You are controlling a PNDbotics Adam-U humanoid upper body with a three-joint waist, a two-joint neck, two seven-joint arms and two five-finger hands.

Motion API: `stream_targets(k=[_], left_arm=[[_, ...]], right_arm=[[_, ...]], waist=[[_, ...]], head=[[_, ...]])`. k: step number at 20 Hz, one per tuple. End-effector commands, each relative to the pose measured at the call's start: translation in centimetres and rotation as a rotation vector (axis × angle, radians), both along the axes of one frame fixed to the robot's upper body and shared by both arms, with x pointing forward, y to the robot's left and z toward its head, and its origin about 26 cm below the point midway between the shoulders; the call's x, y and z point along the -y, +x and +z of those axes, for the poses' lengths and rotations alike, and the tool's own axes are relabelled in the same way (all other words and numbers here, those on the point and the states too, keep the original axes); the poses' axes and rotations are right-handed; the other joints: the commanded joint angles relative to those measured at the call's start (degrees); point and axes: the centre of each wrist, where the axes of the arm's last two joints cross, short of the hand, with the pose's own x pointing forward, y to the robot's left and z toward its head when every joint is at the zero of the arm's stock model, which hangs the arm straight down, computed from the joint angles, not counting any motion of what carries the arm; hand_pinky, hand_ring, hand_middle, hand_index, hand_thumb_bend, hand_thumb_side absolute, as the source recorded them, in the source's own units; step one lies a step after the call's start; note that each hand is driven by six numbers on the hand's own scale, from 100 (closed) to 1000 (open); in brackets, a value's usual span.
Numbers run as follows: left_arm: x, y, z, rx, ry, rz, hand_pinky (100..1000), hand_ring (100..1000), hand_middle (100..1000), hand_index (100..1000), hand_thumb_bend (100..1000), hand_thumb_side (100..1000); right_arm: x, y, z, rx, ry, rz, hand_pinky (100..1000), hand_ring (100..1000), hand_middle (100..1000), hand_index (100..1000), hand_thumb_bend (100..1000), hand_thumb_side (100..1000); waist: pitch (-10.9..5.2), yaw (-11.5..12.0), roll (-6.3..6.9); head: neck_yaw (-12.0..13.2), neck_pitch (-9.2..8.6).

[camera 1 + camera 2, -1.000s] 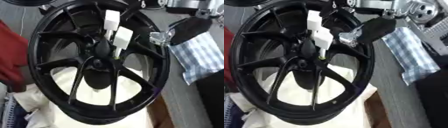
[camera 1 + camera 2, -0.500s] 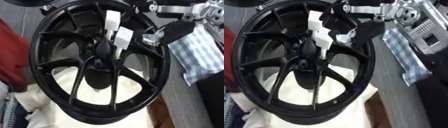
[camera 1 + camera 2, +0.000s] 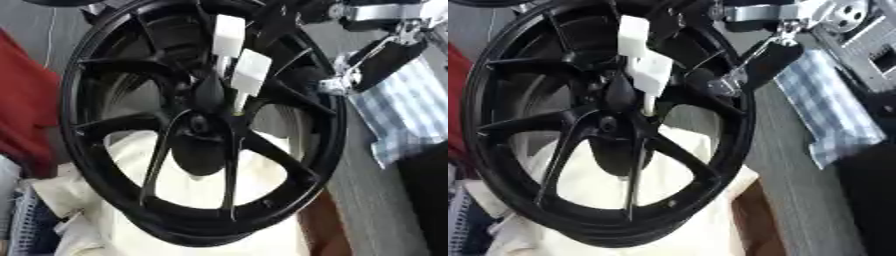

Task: Pull the pin out of the wheel hub.

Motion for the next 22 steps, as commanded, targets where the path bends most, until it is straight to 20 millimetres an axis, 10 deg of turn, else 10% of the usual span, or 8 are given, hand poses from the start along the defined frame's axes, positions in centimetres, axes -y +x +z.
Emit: stream_targets(k=[1, 22], left_arm=[[-0.1, -0.2, 1.1, 0.033, 0.018, -0.005, 667, 549, 554, 707, 100, 579], [0.1, -0.1, 1.4, 0.047, 0.018, -0.013, 670, 549, 553, 706, 100, 577]], right_arm=[[1.2, -0.1, 1.5, 0.096, -0.114, 0.104, 969, 1000, 846, 929, 100, 127], [1.3, 0.6, 1.1, 0.122, -0.16, 0.107, 956, 1000, 825, 923, 133, 186]], waist=[[-0.64, 0.18, 0.28], [0.71, 1.68, 0.23]], head=[[-0.41, 0.04], [-2.7, -2.53]])
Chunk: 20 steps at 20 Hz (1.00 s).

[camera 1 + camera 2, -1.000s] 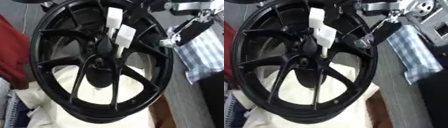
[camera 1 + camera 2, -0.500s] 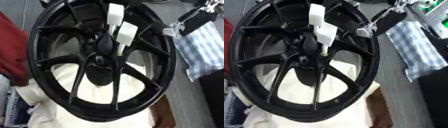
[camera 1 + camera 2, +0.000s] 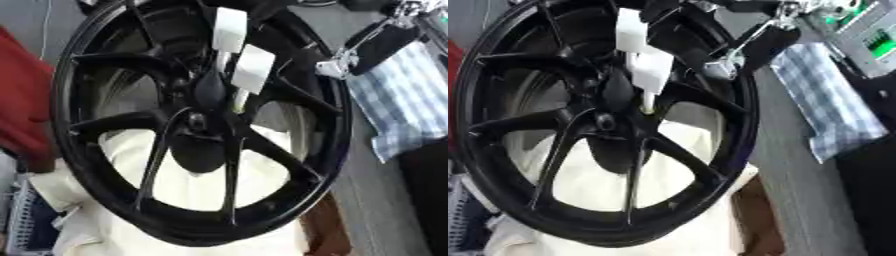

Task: Pull the pin out of the wheel hub.

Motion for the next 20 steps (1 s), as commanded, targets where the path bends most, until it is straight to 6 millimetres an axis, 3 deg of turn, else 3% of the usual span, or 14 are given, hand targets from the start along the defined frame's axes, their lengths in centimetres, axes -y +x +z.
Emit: stream_targets(k=[1, 7, 20], left_arm=[[0.0, -0.2, 1.0, 0.035, 0.018, -0.005, 670, 549, 553, 706, 100, 577], [0.1, -0.2, 1.0, 0.036, 0.017, -0.015, 671, 549, 553, 706, 100, 578], [0.2, -0.1, 1.2, 0.041, 0.019, -0.018, 673, 548, 552, 706, 100, 578]], right_arm=[[0.8, 0.0, 0.8, 0.105, -0.199, 0.095, 955, 1000, 827, 923, 147, 196], [0.5, 0.6, 0.2, 0.091, -0.227, 0.074, 955, 1000, 830, 921, 173, 232], [0.3, 1.2, -0.6, 0.09, -0.26, 0.065, 951, 1000, 811, 911, 181, 253]], waist=[[-0.93, 0.03, 0.28], [-0.7, 0.42, 0.29], [-0.1, 1.05, 0.15]], head=[[-0.56, -1.22], [-1.29, -2.21], [-1.65, -2.01]])
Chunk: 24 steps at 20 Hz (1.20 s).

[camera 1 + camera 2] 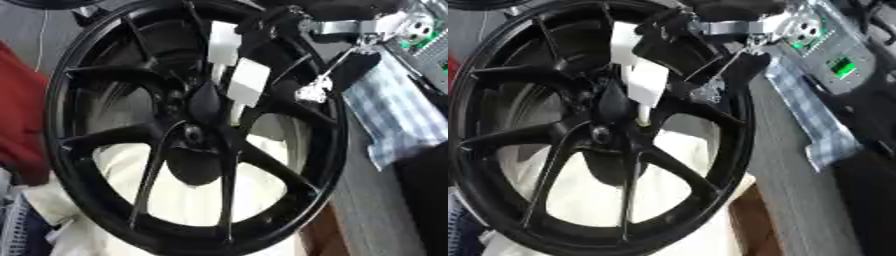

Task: Pull the pin out of the wheel hub.

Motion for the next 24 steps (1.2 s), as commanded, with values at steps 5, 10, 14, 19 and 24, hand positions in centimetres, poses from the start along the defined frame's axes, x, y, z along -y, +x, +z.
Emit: stream_targets(k=[5, 10, 14, 19, 24], left_arm=[[0.1, -0.2, 0.9, 0.029, 0.017, -0.01, 673, 548, 551, 705, 100, 579], [0.1, -0.2, 0.8, 0.028, 0.018, -0.008, 674, 549, 552, 706, 100, 579], [0.1, -0.2, 0.8, 0.026, 0.017, -0.008, 675, 547, 552, 706, 100, 580], [0.1, -0.2, 0.7, 0.025, 0.019, -0.009, 677, 547, 553, 706, 100, 570], [0.1, -0.2, 0.7, 0.023, 0.022, -0.01, 678, 547, 553, 706, 100, 579]], right_arm=[[0.3, 0.0, 0.9, 0.102, -0.208, 0.127, 942, 1000, 795, 909, 193, 256], [0.2, -0.1, 1.0, 0.118, -0.191, 0.13, 918, 931, 779, 903, 207, 230], [0.0, -0.8, 1.6, 0.144, -0.112, 0.146, 922, 912, 779, 903, 209, 137], [-0.4, -1.9, 2.5, 0.162, -0.034, 0.17, 928, 900, 776, 898, 207, 100], [-0.5, -2.4, 2.7, 0.161, -0.021, 0.171, 923, 844, 770, 894, 216, 100]], waist=[[-0.54, 0.28, 0.14], [-0.45, 0.27, 0.06], [-0.43, 0.2, 0.04], [-0.43, 0.08, 0.05], [-0.42, -0.04, 0.05]], head=[[-0.28, -0.62], [-0.09, -0.58], [0.06, -0.71], [0.17, -0.72], [0.19, -0.82]])
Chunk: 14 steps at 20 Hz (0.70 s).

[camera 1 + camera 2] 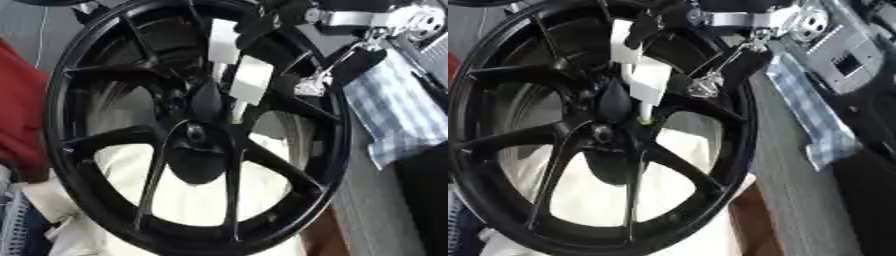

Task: Pull the pin out of the wheel hub.

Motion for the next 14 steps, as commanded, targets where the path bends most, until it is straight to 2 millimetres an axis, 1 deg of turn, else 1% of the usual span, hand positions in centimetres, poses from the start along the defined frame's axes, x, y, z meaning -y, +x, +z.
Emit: stream_targets(k=[1, 2, 5, 6, 14], left_arm=[[0.07, -0.24, 0.71, 0.024, 0.02, -0.007, 678, 546, 553, 706, 100, 579], [0.07, -0.24, 0.7, 0.024, 0.02, -0.008, 678, 546, 553, 706, 100, 580], [0.09, -0.25, 0.67, 0.022, 0.018, -0.01, 679, 546, 553, 706, 100, 580], [0.09, -0.24, 0.67, 0.022, 0.018, -0.011, 679, 546, 553, 706, 100, 582], [0.12, -0.24, 0.66, 0.022, 0.014, -0.013, 681, 545, 553, 706, 100, 582]], right_arm=[[0.46, -0.66, 1.22, 0.075, -0.091, 0.062, 923, 836, 769, 894, 217, 100], [0.47, -0.67, 1.25, 0.076, -0.089, 0.061, 915, 802, 765, 893, 217, 100], [0.53, -0.64, 1.27, 0.078, -0.09, 0.054, 912, 789, 758, 891, 221, 103], [0.55, -0.6, 1.24, 0.079, -0.094, 0.05, 908, 774, 743, 881, 232, 109], [0.81, 0.0, 0.72, 0.08, -0.128, 0.023, 894, 765, 720, 861, 222, 145]], waist=[[-0.82, -0.09, 0.28], [-0.81, -0.1, 0.28], [-0.79, -0.12, 0.24], [-0.78, -0.13, 0.24], [-0.57, -0.02, 0.23]], head=[[0.1, -0.8], [0.13, -0.79], [0.13, -0.82], [0.13, -0.84], [0.1, -1.01]])
